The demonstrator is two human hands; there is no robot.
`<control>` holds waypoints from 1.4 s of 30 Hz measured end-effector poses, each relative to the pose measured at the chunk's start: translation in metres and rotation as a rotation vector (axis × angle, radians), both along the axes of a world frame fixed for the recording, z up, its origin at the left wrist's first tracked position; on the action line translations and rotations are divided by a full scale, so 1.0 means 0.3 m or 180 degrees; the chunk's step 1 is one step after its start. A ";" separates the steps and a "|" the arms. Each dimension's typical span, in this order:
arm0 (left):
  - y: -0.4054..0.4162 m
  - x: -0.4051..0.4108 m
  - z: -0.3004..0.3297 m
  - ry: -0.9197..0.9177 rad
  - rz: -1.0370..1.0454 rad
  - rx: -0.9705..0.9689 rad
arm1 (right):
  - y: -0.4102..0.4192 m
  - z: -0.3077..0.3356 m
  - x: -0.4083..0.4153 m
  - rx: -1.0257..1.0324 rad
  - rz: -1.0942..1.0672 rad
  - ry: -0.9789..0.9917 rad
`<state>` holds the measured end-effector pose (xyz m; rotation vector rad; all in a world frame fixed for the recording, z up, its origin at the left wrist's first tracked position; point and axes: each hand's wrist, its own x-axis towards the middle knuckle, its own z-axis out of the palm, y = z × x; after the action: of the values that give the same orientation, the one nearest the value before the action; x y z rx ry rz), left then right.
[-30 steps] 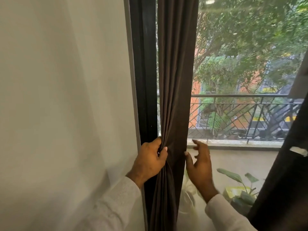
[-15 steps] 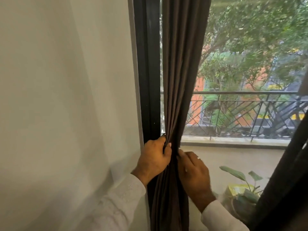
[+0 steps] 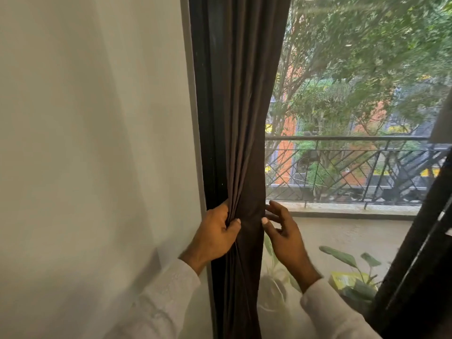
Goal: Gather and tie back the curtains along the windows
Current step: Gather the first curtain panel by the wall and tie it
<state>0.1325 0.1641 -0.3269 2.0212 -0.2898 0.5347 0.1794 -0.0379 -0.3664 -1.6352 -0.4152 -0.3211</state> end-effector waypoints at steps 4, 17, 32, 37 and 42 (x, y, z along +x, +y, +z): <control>0.017 0.015 0.017 0.0157 -0.0208 -0.0120 | -0.003 0.033 0.034 0.0414 0.0209 0.0238; -0.044 0.010 0.016 -0.0542 0.0782 0.0676 | 0.080 -0.078 -0.112 -0.1458 -0.0979 -0.1825; 0.043 0.050 0.015 0.0142 -0.0121 -0.0511 | 0.029 -0.058 0.004 -0.0282 -0.0185 -0.0938; 0.043 0.070 0.010 0.0491 -0.0660 -0.0643 | 0.026 0.018 0.049 0.0397 0.0368 0.0064; 0.020 0.054 0.017 -0.0173 0.0206 -0.0320 | 0.026 0.028 0.022 0.0490 -0.0281 -0.0163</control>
<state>0.1487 0.1700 -0.3217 1.9261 -0.2264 0.6333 0.1859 -0.0301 -0.3581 -1.4995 -0.3489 -0.4514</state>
